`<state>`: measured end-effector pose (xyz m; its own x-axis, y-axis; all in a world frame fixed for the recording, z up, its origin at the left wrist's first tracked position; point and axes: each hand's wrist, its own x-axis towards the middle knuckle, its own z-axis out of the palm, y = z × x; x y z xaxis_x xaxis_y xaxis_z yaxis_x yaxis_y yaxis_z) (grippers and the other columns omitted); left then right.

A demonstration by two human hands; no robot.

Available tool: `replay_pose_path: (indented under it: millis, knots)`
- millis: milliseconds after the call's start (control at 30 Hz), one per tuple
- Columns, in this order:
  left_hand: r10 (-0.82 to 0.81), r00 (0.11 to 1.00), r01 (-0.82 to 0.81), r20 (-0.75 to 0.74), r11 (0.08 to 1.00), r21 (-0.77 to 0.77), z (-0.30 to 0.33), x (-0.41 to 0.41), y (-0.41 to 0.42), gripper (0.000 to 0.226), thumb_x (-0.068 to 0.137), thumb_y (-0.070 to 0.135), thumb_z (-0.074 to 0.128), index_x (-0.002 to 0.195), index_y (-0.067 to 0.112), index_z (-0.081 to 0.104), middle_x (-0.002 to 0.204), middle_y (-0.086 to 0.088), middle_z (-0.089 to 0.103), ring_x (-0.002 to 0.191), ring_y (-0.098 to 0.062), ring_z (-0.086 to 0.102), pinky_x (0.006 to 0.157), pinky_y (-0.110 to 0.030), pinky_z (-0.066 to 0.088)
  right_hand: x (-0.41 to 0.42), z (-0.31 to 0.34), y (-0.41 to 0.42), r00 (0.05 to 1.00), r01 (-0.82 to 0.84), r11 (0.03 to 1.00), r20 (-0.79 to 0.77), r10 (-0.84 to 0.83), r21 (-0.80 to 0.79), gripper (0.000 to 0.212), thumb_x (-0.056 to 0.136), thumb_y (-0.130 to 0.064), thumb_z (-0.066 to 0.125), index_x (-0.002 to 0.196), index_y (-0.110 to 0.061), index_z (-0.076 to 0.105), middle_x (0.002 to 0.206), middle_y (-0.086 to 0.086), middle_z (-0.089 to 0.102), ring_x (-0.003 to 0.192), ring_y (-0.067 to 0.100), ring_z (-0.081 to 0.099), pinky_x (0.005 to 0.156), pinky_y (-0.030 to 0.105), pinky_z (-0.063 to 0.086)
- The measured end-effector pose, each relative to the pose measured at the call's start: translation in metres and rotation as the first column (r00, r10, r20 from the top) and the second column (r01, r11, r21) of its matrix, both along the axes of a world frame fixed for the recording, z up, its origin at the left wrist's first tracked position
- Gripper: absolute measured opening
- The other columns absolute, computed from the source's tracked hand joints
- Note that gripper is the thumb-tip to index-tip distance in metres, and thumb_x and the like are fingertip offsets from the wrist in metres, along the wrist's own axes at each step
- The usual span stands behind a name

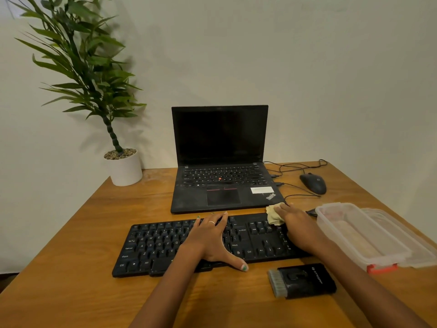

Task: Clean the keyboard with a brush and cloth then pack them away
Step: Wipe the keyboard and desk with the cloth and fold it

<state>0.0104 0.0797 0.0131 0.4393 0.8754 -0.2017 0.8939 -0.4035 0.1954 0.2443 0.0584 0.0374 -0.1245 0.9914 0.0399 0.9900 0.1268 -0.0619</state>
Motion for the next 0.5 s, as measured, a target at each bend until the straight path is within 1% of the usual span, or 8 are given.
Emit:
replay_pose_path:
  millis: [67, 133, 200, 267, 367, 433, 500]
  knots:
    - [0.001, 1.0, -0.001, -0.004, 1.0, 0.011, -0.001, 0.0, 0.0, 0.133, 0.061, 0.083, 0.063, 0.155, 0.019, -0.008, 0.163, 0.002, -0.006, 0.149, -0.021, -0.006, 0.12, -0.047, -0.006, 0.0, 0.003, 0.008, 0.999, -0.001, 1.0, -0.037, 0.001, -0.018, 0.063, 0.088, 0.003, 0.048, 0.145, -0.015, 0.03, 0.15, 0.007, 0.032, 0.138, 0.025, 0.026, 0.111, 0.037, 0.029]
    - [0.005, 1.0, -0.005, -0.002, 1.0, 0.025, -0.003, 0.0, 0.0, 0.133, 0.061, 0.084, 0.062, 0.155, 0.02, -0.007, 0.163, 0.002, -0.005, 0.149, -0.021, -0.005, 0.12, -0.046, -0.005, 0.001, 0.004, 0.002, 0.999, -0.018, 0.998, -0.052, 0.015, -0.061, 0.068, 0.088, 0.006, 0.046, 0.148, -0.017, 0.024, 0.154, 0.006, 0.024, 0.143, 0.025, 0.018, 0.113, 0.035, 0.026]
    - [0.005, 1.0, -0.005, -0.003, 0.999, 0.039, -0.004, 0.0, -0.001, 0.132, 0.061, 0.084, 0.061, 0.155, 0.02, -0.007, 0.163, 0.003, -0.005, 0.149, -0.021, -0.004, 0.12, -0.046, -0.005, 0.004, 0.001, -0.014, 0.997, -0.061, 0.994, -0.061, 0.055, -0.095, 0.073, 0.087, 0.008, 0.046, 0.15, -0.019, 0.018, 0.157, 0.003, 0.015, 0.145, 0.021, 0.011, 0.113, 0.03, 0.021]
    - [0.006, 1.0, -0.006, 0.001, 0.999, 0.042, -0.004, 0.0, 0.0, 0.133, 0.061, 0.084, 0.061, 0.155, 0.02, -0.007, 0.163, 0.003, -0.004, 0.149, -0.021, -0.004, 0.12, -0.047, -0.003, 0.011, -0.002, -0.033, 0.993, -0.092, 0.989, -0.079, 0.083, -0.115, 0.076, 0.088, 0.007, 0.047, 0.15, -0.022, 0.015, 0.158, -0.001, 0.011, 0.146, 0.018, 0.007, 0.114, 0.027, 0.016]
    - [0.002, 1.0, -0.001, -0.009, 0.999, 0.039, -0.004, 0.0, 0.0, 0.133, 0.06, 0.085, 0.061, 0.155, 0.02, -0.007, 0.163, 0.002, -0.004, 0.149, -0.021, -0.003, 0.12, -0.048, -0.002, 0.021, -0.002, -0.056, 0.993, -0.11, 0.977, -0.071, 0.099, -0.18, 0.077, 0.09, 0.005, 0.048, 0.15, -0.028, 0.013, 0.158, -0.005, 0.004, 0.145, 0.013, 0.005, 0.115, 0.027, 0.011]
    - [0.002, 1.0, -0.001, -0.012, 0.999, 0.036, -0.003, 0.0, 0.0, 0.133, 0.06, 0.084, 0.061, 0.155, 0.02, -0.007, 0.163, 0.002, -0.004, 0.149, -0.022, -0.004, 0.12, -0.048, -0.002, 0.023, -0.001, -0.059, 0.996, -0.09, 0.972, -0.033, 0.085, -0.219, 0.077, 0.09, 0.004, 0.048, 0.15, -0.029, 0.013, 0.158, -0.006, 0.003, 0.146, 0.015, 0.005, 0.115, 0.029, 0.014]
    - [0.002, 1.0, -0.001, -0.013, 1.0, 0.026, -0.002, 0.0, 0.001, 0.134, 0.06, 0.083, 0.062, 0.155, 0.02, -0.008, 0.163, 0.001, -0.004, 0.149, -0.022, -0.004, 0.12, -0.048, -0.004, 0.02, -0.001, -0.052, 0.997, -0.046, 0.98, 0.047, 0.056, -0.196, 0.073, 0.091, 0.001, 0.047, 0.15, -0.024, 0.012, 0.158, -0.001, 0.007, 0.144, 0.021, 0.012, 0.112, 0.03, 0.024]
